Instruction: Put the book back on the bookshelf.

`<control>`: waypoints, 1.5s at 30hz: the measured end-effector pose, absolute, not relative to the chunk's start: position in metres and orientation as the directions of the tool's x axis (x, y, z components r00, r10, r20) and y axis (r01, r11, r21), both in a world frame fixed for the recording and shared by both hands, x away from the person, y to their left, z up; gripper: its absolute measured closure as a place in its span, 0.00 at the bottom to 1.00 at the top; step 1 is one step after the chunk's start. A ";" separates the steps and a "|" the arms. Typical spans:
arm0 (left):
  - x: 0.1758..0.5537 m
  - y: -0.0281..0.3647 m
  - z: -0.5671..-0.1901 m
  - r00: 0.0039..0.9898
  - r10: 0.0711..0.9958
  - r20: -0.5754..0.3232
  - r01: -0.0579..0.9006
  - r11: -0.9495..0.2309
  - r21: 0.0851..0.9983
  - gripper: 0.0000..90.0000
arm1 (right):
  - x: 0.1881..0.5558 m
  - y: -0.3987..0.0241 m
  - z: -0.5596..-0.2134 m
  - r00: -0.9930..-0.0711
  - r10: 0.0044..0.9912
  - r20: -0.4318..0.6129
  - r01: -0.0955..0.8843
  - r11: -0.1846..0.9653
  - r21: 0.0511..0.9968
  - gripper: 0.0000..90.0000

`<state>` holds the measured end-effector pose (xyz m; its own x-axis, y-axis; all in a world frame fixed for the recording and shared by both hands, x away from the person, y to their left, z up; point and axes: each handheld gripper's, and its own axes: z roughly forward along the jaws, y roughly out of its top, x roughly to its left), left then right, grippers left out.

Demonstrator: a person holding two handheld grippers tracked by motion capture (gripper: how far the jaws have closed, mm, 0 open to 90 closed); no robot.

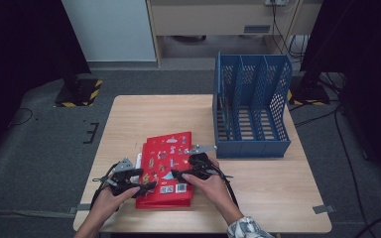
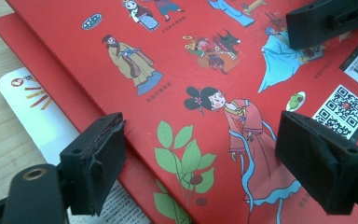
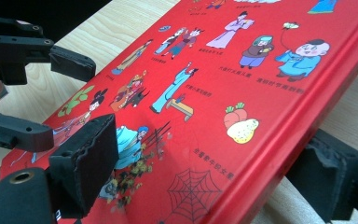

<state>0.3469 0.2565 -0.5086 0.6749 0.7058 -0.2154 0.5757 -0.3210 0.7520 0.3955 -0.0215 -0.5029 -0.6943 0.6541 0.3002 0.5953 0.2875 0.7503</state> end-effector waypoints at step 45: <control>0.350 0.263 -0.508 0.684 0.687 -0.245 0.582 -0.312 0.751 0.03 | 0.398 -0.008 -0.467 -0.717 0.653 0.244 0.547 0.309 0.778 0.40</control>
<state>0.3495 0.2629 -0.5085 0.6839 0.6872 -0.2449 0.5821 -0.3117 0.7510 0.3979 -0.0075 -0.4668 -0.7171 0.6528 0.2443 0.5465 0.3091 0.7783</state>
